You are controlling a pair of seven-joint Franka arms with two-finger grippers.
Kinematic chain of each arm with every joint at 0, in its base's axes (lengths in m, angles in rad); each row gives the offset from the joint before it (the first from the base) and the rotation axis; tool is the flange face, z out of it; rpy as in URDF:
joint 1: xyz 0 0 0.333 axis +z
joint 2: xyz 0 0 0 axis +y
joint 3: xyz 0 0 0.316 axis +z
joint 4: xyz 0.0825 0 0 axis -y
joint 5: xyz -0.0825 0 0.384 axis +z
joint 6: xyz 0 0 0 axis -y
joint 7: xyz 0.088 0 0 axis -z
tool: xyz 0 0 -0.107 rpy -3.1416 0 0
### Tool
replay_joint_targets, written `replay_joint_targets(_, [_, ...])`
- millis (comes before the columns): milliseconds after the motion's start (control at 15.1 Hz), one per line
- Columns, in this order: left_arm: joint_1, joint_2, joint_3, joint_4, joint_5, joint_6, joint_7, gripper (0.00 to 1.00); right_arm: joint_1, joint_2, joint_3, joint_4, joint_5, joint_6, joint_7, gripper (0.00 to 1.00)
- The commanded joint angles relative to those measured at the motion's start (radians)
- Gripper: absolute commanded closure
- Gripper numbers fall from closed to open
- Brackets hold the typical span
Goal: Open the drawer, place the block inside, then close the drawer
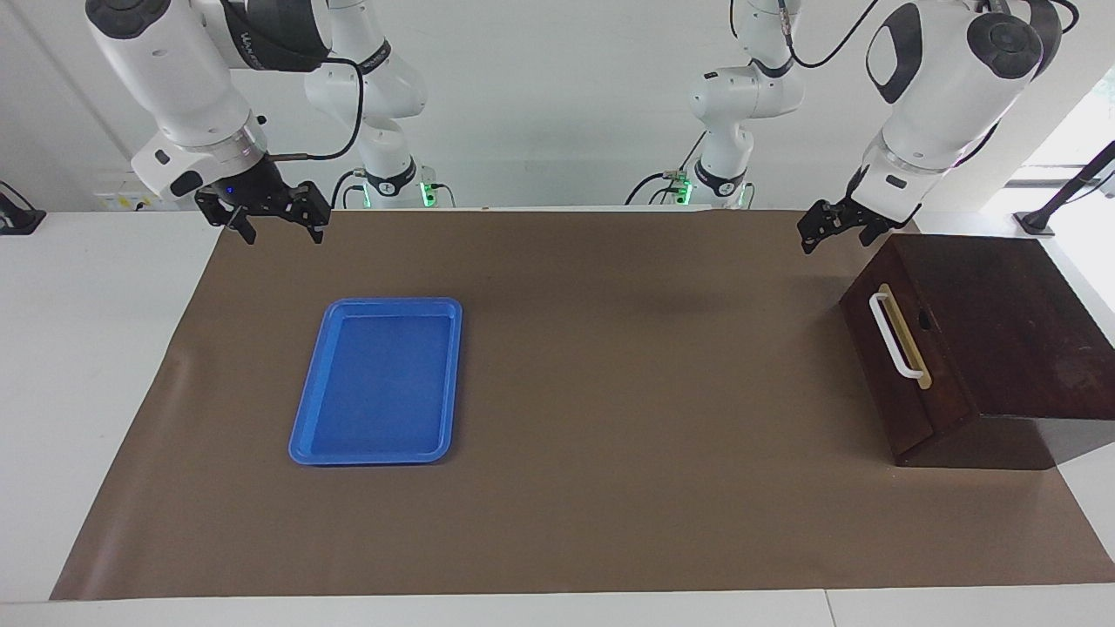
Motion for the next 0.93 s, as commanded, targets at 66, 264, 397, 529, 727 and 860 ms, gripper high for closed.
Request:
replay_joint_targets(66, [0.020,0.013,-0.012,0.011,-0.014,-0.027,0.022,0.00,-0.020,-0.019,0.010,-0.016,0.019,0.004,0.004,0.00])
replay_joint_targets(264, [0.020,0.015,-0.010,0.012,-0.017,-0.023,0.023,0.00,-0.020,-0.019,0.010,-0.016,0.019,0.000,0.004,0.00])
replay_joint_targets(397, [0.020,0.015,-0.008,0.011,-0.017,-0.024,0.023,0.00,-0.020,-0.019,0.010,-0.016,0.019,0.002,0.004,0.00])
replay_joint_targets(529, [0.017,0.015,-0.001,0.011,-0.019,-0.023,0.023,0.00,-0.020,-0.019,0.010,-0.016,0.019,0.002,0.004,0.00])
replay_joint_targets(727, [0.015,0.015,-0.005,0.011,-0.019,-0.021,0.023,0.00,-0.020,-0.019,0.010,-0.015,0.019,-0.003,0.003,0.00])
replay_joint_targets(860, [0.015,0.015,0.001,0.011,-0.019,-0.021,0.023,0.00,-0.021,-0.017,0.010,-0.009,0.019,-0.001,0.003,0.00])
